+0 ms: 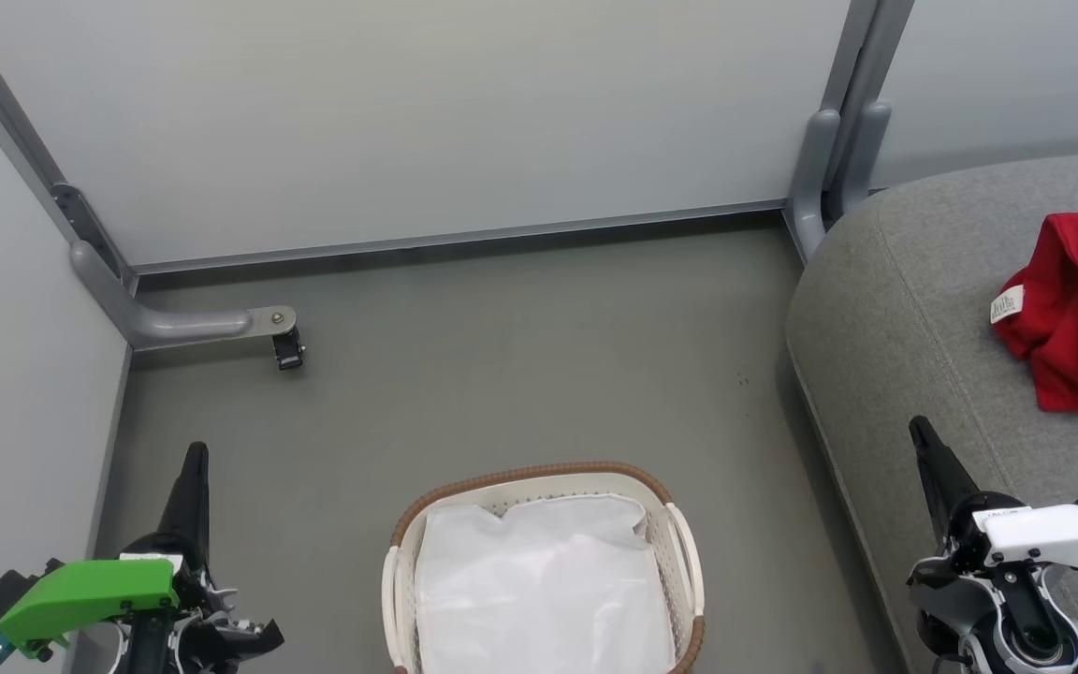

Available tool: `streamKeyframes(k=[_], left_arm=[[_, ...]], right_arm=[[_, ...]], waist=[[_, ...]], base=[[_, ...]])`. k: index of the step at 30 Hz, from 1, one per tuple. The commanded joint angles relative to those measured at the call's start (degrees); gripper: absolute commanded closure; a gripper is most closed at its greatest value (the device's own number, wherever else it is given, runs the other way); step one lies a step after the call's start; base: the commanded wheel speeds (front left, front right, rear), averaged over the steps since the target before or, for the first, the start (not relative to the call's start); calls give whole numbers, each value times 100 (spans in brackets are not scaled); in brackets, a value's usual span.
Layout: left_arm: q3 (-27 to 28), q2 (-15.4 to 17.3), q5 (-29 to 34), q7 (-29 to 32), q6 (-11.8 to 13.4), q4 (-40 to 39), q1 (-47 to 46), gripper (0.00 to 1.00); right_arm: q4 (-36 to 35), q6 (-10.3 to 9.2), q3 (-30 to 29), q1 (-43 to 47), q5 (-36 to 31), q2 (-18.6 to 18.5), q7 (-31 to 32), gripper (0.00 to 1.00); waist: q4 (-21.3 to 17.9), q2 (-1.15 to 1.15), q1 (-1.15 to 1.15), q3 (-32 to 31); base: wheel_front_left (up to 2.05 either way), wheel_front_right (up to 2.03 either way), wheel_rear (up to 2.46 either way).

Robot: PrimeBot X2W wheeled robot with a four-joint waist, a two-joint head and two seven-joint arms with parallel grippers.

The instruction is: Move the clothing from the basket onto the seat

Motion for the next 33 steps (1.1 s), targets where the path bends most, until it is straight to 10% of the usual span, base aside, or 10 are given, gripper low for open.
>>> streamKeyframes(k=[1,33], left_arm=[[36,37,-112,24,-35,-46,-107,100],[50,38,-308,88,-43,-56,-98,100]], right_arm=[[-39,-2,-22,58,120,-34,36,100],[-67,-2,-41,80,332,-36,92,100]], waist=[[-1,0,0,-4],[-5,0,0,-25]], base=[[0,0,0],[0,0,0]])
